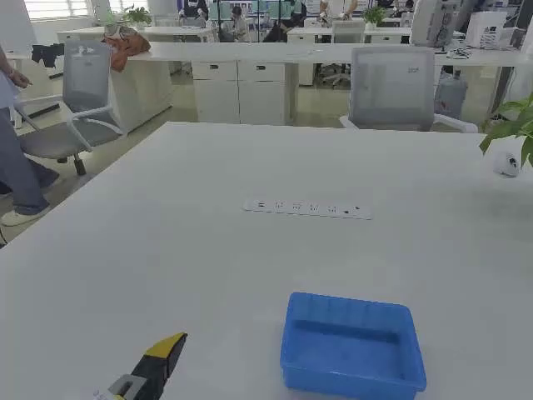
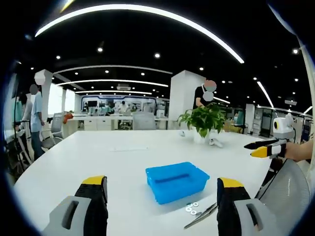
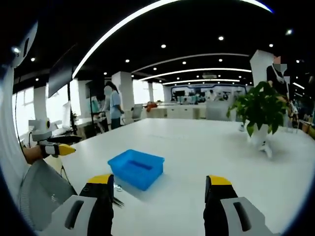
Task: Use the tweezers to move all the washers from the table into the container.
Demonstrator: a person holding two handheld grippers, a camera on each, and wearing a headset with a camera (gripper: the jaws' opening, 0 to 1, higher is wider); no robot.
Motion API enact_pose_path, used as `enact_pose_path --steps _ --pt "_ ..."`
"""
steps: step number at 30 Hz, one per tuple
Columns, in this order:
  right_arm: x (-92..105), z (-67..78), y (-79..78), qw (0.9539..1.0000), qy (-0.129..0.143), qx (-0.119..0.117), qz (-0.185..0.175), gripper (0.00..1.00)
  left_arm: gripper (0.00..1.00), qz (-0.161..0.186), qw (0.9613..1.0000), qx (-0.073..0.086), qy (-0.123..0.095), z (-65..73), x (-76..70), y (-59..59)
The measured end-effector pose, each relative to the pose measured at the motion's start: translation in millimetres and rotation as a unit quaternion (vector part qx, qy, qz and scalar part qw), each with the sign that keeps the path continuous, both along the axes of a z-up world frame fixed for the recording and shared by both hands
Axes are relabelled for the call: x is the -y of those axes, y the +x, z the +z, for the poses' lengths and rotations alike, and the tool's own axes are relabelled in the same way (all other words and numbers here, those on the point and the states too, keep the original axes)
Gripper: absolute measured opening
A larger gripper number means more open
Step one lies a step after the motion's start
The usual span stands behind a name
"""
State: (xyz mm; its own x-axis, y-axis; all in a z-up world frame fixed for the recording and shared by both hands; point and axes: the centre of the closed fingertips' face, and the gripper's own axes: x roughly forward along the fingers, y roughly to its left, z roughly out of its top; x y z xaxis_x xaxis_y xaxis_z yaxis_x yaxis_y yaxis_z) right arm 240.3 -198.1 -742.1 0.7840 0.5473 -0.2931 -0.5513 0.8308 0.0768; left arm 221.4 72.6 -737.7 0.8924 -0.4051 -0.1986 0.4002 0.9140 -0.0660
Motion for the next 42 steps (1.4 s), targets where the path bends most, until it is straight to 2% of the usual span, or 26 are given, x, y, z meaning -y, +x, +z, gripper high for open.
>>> enact_pose_path --steps 12,24,37,42 --pt "-0.2 0.3 -0.7 1.0 -0.001 -0.002 -0.002 0.72 0.92 -0.013 0.9999 -0.006 0.003 -2.4 4.5 -1.1" --pt "-3.7 -2.8 -3.2 0.9999 -0.008 -0.009 0.007 0.71 0.92 -0.003 1.0 -0.005 0.0 -1.5 0.6 -0.9" --pt "-4.7 -7.3 -3.1 0.9996 -0.019 -0.018 0.013 0.7 0.9 -0.01 0.9995 -0.024 0.015 -10.0 3.3 -0.6" --pt "-2.1 -9.5 -1.4 0.9995 -0.017 -0.025 0.009 0.67 0.9 -0.017 0.9992 -0.032 0.014 -12.9 5.1 -0.9"
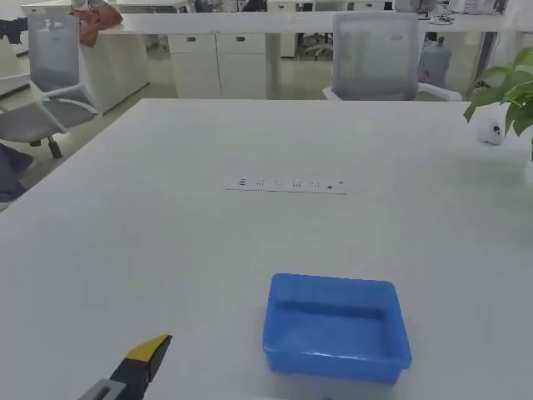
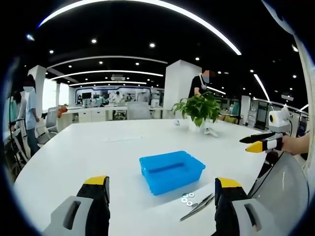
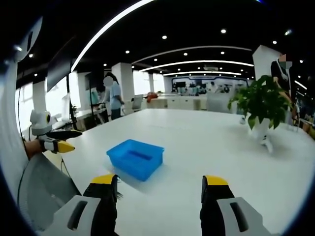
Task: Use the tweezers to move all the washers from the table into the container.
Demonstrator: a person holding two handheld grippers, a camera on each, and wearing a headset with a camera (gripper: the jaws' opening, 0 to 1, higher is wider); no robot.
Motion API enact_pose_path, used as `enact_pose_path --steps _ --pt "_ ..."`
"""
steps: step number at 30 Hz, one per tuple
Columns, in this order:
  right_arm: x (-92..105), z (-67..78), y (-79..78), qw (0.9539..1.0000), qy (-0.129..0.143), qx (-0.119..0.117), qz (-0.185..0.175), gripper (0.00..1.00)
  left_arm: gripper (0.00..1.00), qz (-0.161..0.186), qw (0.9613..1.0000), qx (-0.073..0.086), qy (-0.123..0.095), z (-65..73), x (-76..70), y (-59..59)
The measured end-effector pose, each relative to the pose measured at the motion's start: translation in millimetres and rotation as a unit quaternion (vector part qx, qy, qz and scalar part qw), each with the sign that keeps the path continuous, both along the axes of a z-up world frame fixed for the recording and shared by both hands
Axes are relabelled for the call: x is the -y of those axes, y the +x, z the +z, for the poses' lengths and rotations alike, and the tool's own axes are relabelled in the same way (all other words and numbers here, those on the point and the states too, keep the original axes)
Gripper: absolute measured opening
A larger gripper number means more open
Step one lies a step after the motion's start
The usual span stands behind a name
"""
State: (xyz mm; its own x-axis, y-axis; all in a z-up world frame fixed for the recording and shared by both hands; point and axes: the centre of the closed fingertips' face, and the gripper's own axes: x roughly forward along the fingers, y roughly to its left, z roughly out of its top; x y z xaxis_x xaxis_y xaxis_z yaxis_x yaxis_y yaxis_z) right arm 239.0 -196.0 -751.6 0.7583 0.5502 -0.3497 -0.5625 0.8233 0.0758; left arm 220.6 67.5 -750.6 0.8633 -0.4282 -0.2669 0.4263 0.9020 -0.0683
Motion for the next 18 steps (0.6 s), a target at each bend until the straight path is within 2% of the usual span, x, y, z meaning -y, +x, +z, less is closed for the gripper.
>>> enact_pose_path --steps 8,12,18 --pt "0.0 -6.1 1.3 0.9999 -0.004 -0.015 -0.002 0.67 0.9 -0.004 1.0 -0.008 -0.001 -2.7 1.1 0.0" --pt "-1.8 -9.2 1.2 0.9997 -0.005 -0.023 0.001 0.67 0.88 -0.005 0.9998 -0.02 -0.003 -6.7 1.3 -0.2" --pt "-4.0 -20.0 0.7 0.9985 -0.013 -0.052 0.007 0.68 0.88 -0.017 0.9991 -0.039 -0.005 -12.8 5.1 -1.2"
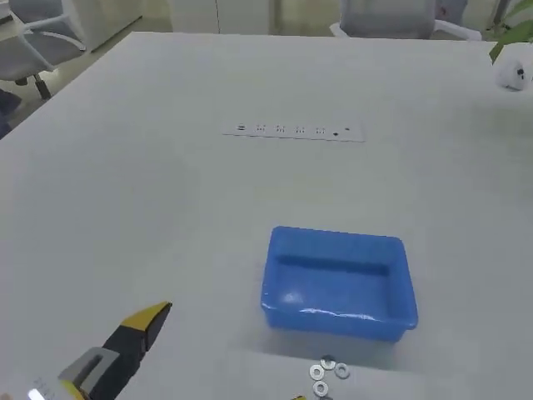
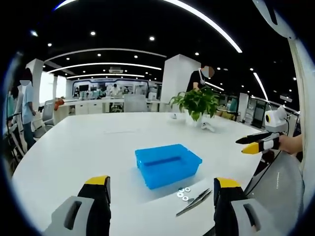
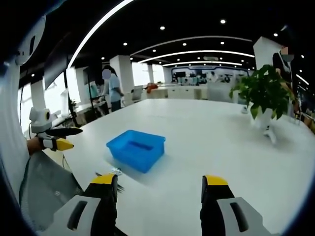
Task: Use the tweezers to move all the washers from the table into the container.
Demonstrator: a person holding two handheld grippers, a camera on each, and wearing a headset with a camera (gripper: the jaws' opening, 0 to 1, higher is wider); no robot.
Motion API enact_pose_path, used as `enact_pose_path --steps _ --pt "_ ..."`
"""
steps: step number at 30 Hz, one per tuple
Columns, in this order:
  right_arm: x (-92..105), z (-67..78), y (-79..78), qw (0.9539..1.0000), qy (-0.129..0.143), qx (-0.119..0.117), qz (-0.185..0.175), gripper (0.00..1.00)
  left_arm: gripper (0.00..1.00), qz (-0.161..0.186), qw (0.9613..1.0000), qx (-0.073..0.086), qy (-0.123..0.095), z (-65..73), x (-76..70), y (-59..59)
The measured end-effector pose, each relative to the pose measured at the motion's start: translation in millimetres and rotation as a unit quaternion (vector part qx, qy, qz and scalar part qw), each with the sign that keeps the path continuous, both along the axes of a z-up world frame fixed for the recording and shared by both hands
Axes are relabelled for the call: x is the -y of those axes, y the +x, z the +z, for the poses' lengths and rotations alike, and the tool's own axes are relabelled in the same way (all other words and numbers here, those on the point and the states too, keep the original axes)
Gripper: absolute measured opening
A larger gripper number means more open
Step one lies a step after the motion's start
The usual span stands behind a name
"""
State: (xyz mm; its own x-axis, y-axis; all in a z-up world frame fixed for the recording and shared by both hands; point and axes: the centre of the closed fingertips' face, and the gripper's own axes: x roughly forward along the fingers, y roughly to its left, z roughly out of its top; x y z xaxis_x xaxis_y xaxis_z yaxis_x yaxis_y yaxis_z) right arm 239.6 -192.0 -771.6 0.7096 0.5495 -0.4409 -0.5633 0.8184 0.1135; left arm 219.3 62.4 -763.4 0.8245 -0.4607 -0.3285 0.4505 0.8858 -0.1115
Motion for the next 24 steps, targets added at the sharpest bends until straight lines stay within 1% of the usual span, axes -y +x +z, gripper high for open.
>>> enact_pose_path --steps 1,2,3,4,5,6,7,8,9,10,11,12,13,14,15,16,17,18,19,20,21,22,23,24 --pt "-0.7 -0.1 -0.2 1.0 0.001 -0.002 0.002 0.68 0.88 -0.003 1.0 -0.004 -0.003 -0.8 0.5 0.0" --pt "-1.7 -1.2 0.1 1.0 -0.001 -0.007 0.005 0.69 0.89 -0.009 0.9997 -0.019 -0.01 -4.1 2.3 -1.3" --pt "-1.3 -4.8 -1.6 0.9997 -0.009 -0.021 0.007 0.69 0.89 -0.02 0.9987 -0.045 -0.015 -10.0 5.1 -4.8" --pt "-2.1 -6.4 -1.7 0.9993 -0.023 -0.026 0.014 0.67 0.86 -0.026 0.998 -0.056 -0.012 -13.2 5.7 -5.7" --pt "-3.0 -7.1 -2.2 0.9987 -0.039 -0.022 0.026 0.65 0.83 -0.039 0.997 -0.066 -0.004 -17.2 7.2 -7.5" --pt "-5.6 -9.7 -2.3 0.9971 -0.06 -0.024 0.041 0.63 0.79 -0.058 0.995 -0.082 0.001 -22.4 11.4 -10.1" --pt "-9.0 -11.5 -2.5 0.996 -0.067 -0.03 0.051 0.62 0.74 -0.069 0.9927 -0.099 0.001 -27.4 14.3 -13.1" --pt "-16.1 -14.0 -1.3 0.9948 -0.071 -0.038 0.063 0.61 0.69 -0.081 0.9894 -0.121 0.004 -33.3 17.2 -16.3" --pt "-21.5 -14.9 0.1 0.9943 -0.071 -0.039 0.069 0.58 0.65 -0.107 0.9844 -0.139 0.016 -39.7 20.9 -20.4" --pt "-27.3 -16.6 0.3 0.9933 -0.073 -0.041 0.08 0.55 0.6 -0.127 0.9782 -0.159 0.041 -49.8 21.3 -22.5" --pt "-33.4 -18.7 -0.1 0.9921 -0.073 -0.044 0.091 0.53 0.57 -0.139 0.9746 -0.167 0.054 -55.0 21.5 -22.7" --pt "-42.0 -22.5 -1.8 0.99 -0.075 -0.048 0.109 0.5 0.54 -0.172 0.9701 -0.162 0.057 -58.3 28.8 -23.2" --pt "-47.5 -25.2 -3.3 0.9886 -0.076 -0.051 0.12 0.47 0.5 -0.187 0.9653 -0.172 0.059 -62.2 31.3 -25.2" --pt "-57.0 -28.2 -6.2 0.9864 -0.071 -0.054 0.138 0.45 0.47 -0.194 0.9628 -0.178 0.06 -66.0 32.9 -23.5" --pt "-61.5 -30.3 -7.1 0.9856 -0.071 -0.055 0.143 0.43 0.43 -0.213 0.959 -0.179 0.055 -67.1 37.3 -24.7" --pt "-66.0 -32.2 -8.3 0.9846 -0.07 -0.058 0.149 0.42 0.38 -0.228 0.9541 -0.184 0.06 -70.7 39.3 -25.1" --pt "-73.5 -35.0 -12.4 0.9819 -0.066 -0.065 0.165 0.41 0.35 -0.232 0.9532 -0.181 0.069 -73.3 39.6 -22.9" --pt "-78.2 -35.9 -14.2 0.9805 -0.063 -0.066 0.174 0.39 0.32 -0.245 0.9494 -0.18 0.078 -76.3 41.0 -22.9" --pt "-83.7 -37.3 -15.6 0.979 -0.064 -0.064 0.182 0.36 0.29 -0.263 0.943 -0.182 0.091 -81.1 43.1 -23.4" --pt "-86.6 -38.7 -16.7 0.9779 -0.065 -0.065 0.188 0.34 0.27 -0.266 0.9417 -0.182 0.095 -83.4 43.9 -21.8" --pt "-92.3 -41.0 -19.3 0.9759 -0.06 -0.068 0.198 0.32 0.24 -0.263 0.9437 -0.181 0.086 -85.1 46.8 -17.4" --pt "-95.4 -42.9 -20.8 0.9745 -0.058 -0.071 0.205 0.3 0.22 -0.272 0.9402 -0.188 0.083 -86.9 49.0 -18.2" --pt "-98.3 -47.6 -21.7 0.9731 -0.056 -0.078 0.21 0.29 0.2 -0.28 0.9362 -0.195 0.086 -89.7 50.3 -18.8" --pt "-100.5 -51.2 -23.9 0.971 -0.055 -0.086 0.216 0.28 0.18 -0.287 0.9338 -0.189 0.102 -92.6 50.4 -16.6"
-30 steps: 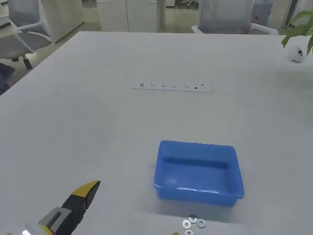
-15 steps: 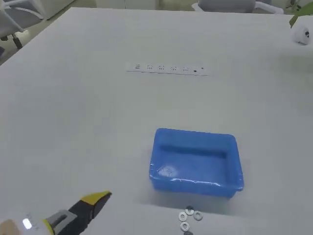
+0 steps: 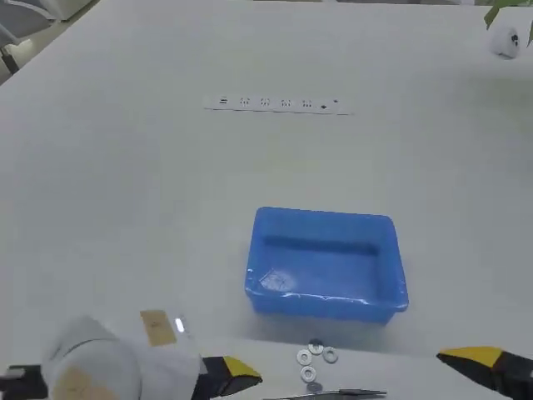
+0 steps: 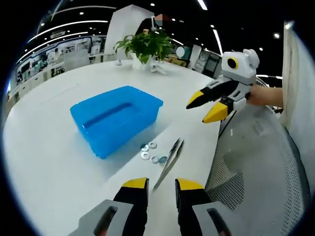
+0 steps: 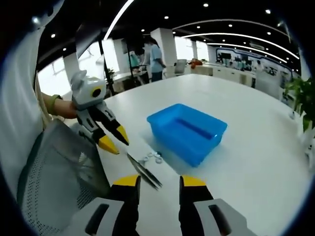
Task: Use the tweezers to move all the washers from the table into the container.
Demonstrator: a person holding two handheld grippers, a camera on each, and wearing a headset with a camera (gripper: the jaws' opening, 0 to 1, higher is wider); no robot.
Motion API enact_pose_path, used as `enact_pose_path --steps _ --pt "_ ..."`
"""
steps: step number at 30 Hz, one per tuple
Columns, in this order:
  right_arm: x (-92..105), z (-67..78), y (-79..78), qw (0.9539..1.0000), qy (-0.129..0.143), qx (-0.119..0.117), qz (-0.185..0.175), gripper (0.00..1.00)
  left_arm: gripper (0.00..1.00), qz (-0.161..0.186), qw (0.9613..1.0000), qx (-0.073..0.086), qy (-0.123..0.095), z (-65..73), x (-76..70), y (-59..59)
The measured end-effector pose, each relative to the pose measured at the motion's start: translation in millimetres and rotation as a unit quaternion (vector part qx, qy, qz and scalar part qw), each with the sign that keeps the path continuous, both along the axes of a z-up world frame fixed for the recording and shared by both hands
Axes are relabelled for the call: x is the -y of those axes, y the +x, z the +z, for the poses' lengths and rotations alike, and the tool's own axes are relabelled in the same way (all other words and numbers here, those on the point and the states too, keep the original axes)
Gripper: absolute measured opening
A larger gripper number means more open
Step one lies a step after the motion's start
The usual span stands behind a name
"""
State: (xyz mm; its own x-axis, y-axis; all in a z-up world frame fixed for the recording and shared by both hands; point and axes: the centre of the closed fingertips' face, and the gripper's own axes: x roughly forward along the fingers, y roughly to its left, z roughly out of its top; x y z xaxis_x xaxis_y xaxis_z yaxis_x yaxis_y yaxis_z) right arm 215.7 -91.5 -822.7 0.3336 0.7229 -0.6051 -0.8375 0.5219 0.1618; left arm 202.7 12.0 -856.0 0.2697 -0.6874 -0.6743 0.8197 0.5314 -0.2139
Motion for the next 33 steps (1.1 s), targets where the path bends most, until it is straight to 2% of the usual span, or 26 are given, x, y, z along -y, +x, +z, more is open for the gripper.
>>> enact_pose_path --steps 1,2,3,4,6,7,9,10,13,14,15,16,19,20,21,22,26,28,31,33 --pt "-2.0 -2.6 -1.2 1.0 -0.001 -0.004 0.005 0.27 0.16 -0.016 0.9997 0.009 0.016 -4.1 0.0 2.4" --pt "-4.6 -5.4 -1.4 0.9999 -0.003 -0.002 0.011 0.27 0.14 -0.029 0.9992 0.007 0.026 -6.6 0.5 1.5" --pt "-6.0 -8.1 -2.6 0.9998 -0.007 -0.005 0.017 0.26 0.12 -0.042 0.9983 0.017 0.036 -8.9 1.8 3.6" --pt "-7.5 -11.2 -3.3 0.9996 -0.012 -0.008 0.025 0.26 0.09 -0.05 0.9979 0.019 0.038 -9.6 3.2 3.6" --pt "-10.1 -13.7 -2.5 0.9994 -0.014 -0.007 0.032 0.25 0.08 -0.082 0.9942 0.046 0.053 -11.1 5.7 5.4" --pt "-11.1 -14.4 -2.3 0.9993 -0.014 -0.008 0.034 0.24 0.06 -0.099 0.9917 0.042 0.072 -15.5 4.2 3.0" --pt "-12.7 -15.7 -2.0 0.9992 -0.012 -0.009 0.038 0.24 0.05 -0.125 0.9854 0.068 0.094 -17.9 3.2 5.6" --pt "-13.4 -16.6 -1.9 0.999 -0.013 -0.009 0.041 0.23 0.04 -0.139 0.9822 0.068 0.106 -20.6 2.3 3.6" --pt "-14.7 -19.3 -1.6 0.9985 -0.019 -0.008 0.051 0.22 0.0 -0.15 0.9804 0.071 0.106 -21.2 3.5 2.3" --pt "-15.5 -20.0 -1.6 0.9982 -0.021 -0.006 0.055 0.22 0.0 -0.166 0.9761 0.08 0.115 -22.0 2.7 2.3" --pt "-16.7 -20.1 -2.0 0.9981 -0.022 -0.006 0.058 0.22 0.0 -0.182 0.9705 0.098 0.125 -21.9 2.6 3.5" --pt "-18.1 -20.6 -2.6 0.9978 -0.022 -0.006 0.063 0.22 0.0 -0.206 0.9634 0.111 0.131 -22.4 3.6 1.4" --pt "-21.8 -23.6 -5.4 0.9962 -0.029 -0.004 0.082 0.21 0.0 -0.224 0.9571 0.116 0.142 -23.2 4.3 -0.6" --pt "-22.5 -25.9 -7.0 0.9946 -0.04 0.0 0.096 0.21 0.0 -0.244 0.9501 0.124 0.149 -22.6 4.5 -1.9" --pt "-23.1 -27.5 -7.7 0.9932 -0.047 0.005 0.106 0.21 0.0 -0.249 0.9463 0.135 0.156 -21.0 4.3 -0.1" --pt "-24.3 -29.7 -9.3 0.9916 -0.054 0.007 0.117 0.21 0.0 -0.257 0.9433 0.139 0.158 -18.8 5.1 -1.6" --pt "-28.4 -35.5 -14.7 0.9861 -0.072 0.013 0.149 0.2 0.0 -0.261 0.9416 0.142 0.159 -8.4 6.5 -3.4" --pt "-30.7 -38.1 -17.3 0.9832 -0.079 0.017 0.164 0.2 0.0 -0.258 0.9435 0.14 0.153 -2.4 7.4 -4.1" --pt "-34.1 -40.7 -20.8 0.9778 -0.092 0.026 0.186 0.2 0.0 -0.251 0.9489 0.134 0.137 11.2 10.0 -7.4" --pt "-36.5 -42.2 -22.2 0.9746 -0.099 0.032 0.198 0.19 0.0 -0.249 0.9504 0.134 0.13 19.9 11.6 -8.8"
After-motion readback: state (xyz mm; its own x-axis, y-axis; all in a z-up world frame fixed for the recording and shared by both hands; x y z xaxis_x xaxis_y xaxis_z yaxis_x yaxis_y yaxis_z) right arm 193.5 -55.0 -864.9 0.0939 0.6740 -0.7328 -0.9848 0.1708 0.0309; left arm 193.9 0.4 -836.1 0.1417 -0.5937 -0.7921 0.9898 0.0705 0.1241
